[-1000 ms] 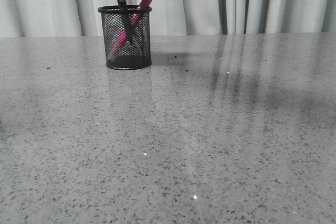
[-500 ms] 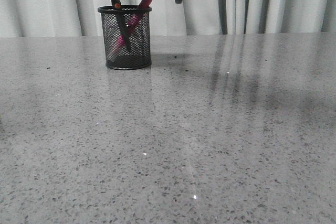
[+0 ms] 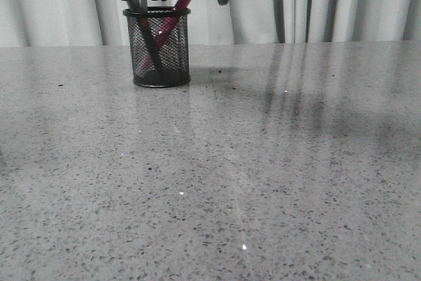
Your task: Put pen and scissors into bin
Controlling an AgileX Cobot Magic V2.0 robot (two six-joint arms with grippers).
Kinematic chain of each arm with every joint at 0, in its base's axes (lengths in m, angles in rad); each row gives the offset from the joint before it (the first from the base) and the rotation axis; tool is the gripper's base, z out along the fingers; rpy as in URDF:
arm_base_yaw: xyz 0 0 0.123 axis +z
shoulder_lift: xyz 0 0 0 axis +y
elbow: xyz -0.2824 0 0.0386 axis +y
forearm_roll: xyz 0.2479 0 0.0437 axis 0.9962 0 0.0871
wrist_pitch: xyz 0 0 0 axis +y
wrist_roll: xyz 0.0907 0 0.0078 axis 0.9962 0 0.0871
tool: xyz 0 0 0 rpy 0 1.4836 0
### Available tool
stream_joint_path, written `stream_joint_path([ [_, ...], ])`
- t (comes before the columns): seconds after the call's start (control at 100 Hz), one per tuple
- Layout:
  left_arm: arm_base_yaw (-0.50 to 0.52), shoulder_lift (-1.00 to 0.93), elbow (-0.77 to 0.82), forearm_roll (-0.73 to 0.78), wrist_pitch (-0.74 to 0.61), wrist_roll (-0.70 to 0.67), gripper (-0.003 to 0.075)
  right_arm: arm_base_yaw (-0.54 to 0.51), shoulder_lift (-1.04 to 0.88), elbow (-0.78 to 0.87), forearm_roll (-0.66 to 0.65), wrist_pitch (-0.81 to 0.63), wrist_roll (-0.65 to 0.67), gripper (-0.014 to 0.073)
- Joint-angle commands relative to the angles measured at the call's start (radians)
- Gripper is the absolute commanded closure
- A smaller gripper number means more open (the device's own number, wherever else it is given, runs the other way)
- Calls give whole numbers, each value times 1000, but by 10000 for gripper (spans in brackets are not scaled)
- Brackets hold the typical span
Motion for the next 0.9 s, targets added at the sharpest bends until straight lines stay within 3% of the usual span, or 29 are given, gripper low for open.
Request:
stream_joint_path([
  [0.0,1,-7,-25,-37,-21,-10,739,-4,-71,-28,-15,-39,-12,181],
  [0.41,1,-7,-25,-37,-23,-10,739,-4,-202,-28,-30,-102,-17,197],
  [0.53,1,-7,-25,-37,-23,-10,739,-16,-289,-28,-49,-94,-43,334],
  [0.7,1,-7,-25,-37,-23,-10,739,-86,-412,-16,-51,43,-46,673],
  [0.89,1,-38,3,-41,-76,-10,740,-184,-598,180,-81,57,-46,662],
])
